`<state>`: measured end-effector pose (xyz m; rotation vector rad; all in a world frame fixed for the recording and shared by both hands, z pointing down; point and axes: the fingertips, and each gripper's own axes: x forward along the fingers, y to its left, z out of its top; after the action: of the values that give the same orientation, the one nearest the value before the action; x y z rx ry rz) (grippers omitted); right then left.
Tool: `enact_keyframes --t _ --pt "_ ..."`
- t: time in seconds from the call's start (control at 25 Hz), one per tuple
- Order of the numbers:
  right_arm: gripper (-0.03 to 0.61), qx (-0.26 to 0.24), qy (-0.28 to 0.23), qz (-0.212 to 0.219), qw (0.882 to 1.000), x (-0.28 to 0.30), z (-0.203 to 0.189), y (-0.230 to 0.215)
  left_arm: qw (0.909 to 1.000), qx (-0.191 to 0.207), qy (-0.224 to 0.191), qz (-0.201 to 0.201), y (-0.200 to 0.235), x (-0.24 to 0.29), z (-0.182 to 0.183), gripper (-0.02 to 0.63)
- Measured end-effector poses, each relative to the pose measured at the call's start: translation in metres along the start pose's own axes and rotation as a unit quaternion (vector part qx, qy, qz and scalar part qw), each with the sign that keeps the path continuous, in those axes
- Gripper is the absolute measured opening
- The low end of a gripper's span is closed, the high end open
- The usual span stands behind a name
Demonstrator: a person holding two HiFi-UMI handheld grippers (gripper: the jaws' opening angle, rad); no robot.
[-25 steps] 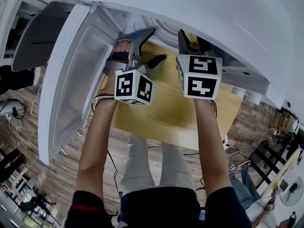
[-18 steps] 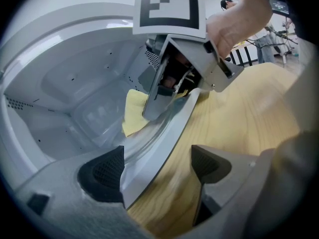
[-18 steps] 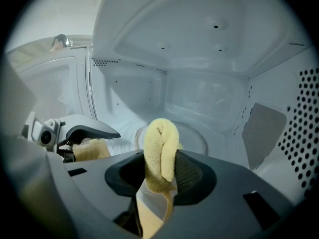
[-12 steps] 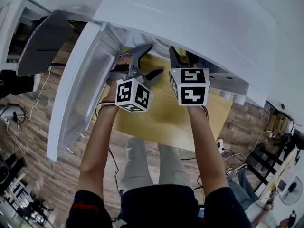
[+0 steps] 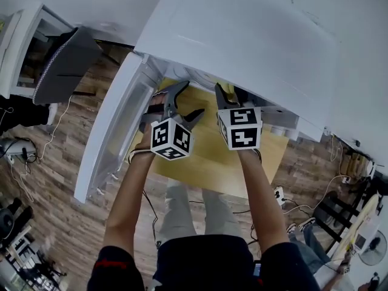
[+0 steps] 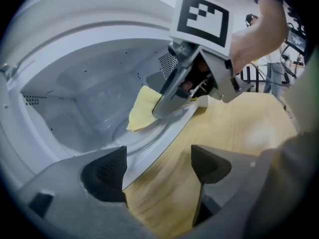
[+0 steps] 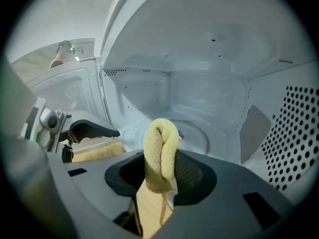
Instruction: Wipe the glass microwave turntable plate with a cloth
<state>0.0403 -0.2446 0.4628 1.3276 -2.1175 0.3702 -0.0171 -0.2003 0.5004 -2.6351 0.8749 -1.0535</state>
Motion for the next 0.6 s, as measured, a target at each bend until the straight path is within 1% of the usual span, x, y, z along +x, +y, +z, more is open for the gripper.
enact_keyframes --t 0.2,0.36,0.6 --pt "0.146 -0.016 -0.003 0.008 1.000 -0.018 0.008 0.007 0.9992 -0.038 -0.006 -0.007 0.007 -0.021 0.018 0.414" --pt "0.146 -0.011 -0.002 0.016 1.000 -0.035 0.010 0.015 0.9987 -0.048 0.000 -0.017 0.005 -0.033 0.025 0.414" --pt "0.146 -0.010 0.004 0.026 1.000 -0.063 0.007 0.027 0.9960 -0.087 -0.002 -0.021 -0.002 -0.058 0.036 0.410"
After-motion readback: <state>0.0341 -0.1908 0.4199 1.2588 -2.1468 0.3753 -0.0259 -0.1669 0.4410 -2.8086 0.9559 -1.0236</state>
